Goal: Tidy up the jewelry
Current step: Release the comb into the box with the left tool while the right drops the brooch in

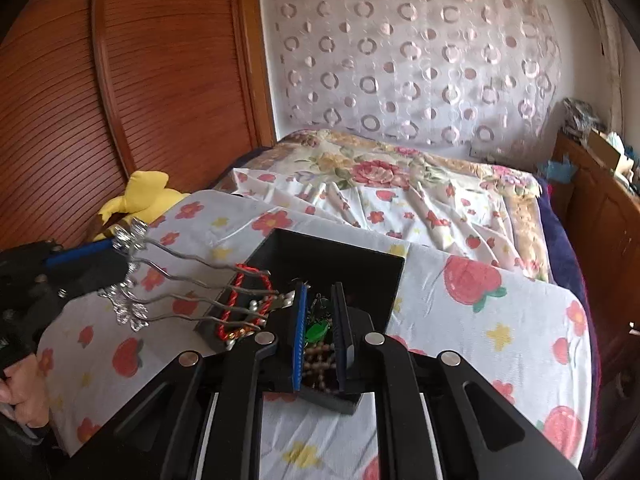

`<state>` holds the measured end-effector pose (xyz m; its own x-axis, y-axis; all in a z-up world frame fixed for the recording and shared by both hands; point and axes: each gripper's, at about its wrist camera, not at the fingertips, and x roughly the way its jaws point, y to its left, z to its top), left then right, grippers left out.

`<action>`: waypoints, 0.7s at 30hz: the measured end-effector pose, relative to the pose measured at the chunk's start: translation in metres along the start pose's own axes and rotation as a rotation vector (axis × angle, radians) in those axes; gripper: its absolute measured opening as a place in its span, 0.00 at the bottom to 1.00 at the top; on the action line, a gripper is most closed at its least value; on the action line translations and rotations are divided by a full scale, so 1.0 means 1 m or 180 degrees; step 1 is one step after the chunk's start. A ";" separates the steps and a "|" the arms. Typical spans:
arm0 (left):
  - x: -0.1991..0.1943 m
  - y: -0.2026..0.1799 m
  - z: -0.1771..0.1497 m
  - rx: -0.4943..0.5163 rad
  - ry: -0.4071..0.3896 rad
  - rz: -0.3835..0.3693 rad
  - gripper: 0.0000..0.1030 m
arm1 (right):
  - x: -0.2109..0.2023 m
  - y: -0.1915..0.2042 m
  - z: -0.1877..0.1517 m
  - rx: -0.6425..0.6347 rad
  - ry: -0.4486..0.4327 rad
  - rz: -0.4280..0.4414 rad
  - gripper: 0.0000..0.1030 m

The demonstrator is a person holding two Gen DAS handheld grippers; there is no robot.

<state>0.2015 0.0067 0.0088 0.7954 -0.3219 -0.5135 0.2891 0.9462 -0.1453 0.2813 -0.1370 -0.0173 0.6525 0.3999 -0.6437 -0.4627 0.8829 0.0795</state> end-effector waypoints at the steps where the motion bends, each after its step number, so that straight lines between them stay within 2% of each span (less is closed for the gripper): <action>1: 0.003 0.002 0.003 0.0006 0.0004 0.0025 0.08 | 0.004 -0.003 0.001 0.0027 0.0017 -0.0017 0.15; 11: 0.047 0.010 0.019 0.0055 0.0130 0.0182 0.08 | -0.014 -0.021 0.003 0.0105 -0.0062 -0.0059 0.15; 21: 0.093 0.006 0.018 0.0053 0.0357 0.0216 0.08 | -0.043 -0.029 -0.007 0.0109 -0.0179 -0.0046 0.15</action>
<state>0.2865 -0.0185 -0.0243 0.7492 -0.2506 -0.6131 0.2462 0.9647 -0.0935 0.2629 -0.1817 0.0029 0.6920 0.3994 -0.6013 -0.4329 0.8962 0.0971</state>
